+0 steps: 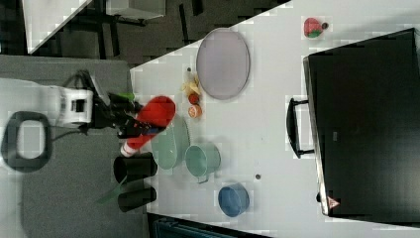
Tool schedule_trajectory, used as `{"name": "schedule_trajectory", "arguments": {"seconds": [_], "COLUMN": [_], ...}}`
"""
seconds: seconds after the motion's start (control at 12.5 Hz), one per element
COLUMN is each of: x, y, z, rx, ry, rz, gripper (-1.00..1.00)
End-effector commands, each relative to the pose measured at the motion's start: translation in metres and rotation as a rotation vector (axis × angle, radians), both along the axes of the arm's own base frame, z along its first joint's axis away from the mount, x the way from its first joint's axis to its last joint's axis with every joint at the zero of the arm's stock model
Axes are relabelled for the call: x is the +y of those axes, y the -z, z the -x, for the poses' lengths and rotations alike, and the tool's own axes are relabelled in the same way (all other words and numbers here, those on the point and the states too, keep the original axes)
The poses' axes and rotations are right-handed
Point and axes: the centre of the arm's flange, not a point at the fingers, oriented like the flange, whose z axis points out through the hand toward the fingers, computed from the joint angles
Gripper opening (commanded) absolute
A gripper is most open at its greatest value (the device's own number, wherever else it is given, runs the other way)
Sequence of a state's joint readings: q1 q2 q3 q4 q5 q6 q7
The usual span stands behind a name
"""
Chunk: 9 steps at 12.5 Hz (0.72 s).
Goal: Pick Ketchup from oven and place it on table.
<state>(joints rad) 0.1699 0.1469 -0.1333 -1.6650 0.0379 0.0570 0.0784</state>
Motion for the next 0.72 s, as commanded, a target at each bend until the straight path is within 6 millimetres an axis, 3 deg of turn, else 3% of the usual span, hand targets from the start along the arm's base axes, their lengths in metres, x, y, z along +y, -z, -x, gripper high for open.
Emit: {"name": "schedule_trajectory", "arguments": {"seconds": [0.08,0.72], "x": [-0.023,-0.042], "y": [0.036,0.224], "z": [0.009,0.057], "rx": [0.026,-0.013], "ry": [0.018,0.045], "rz": [0.025,0.051], "gripper": [0.27,0.27]}}
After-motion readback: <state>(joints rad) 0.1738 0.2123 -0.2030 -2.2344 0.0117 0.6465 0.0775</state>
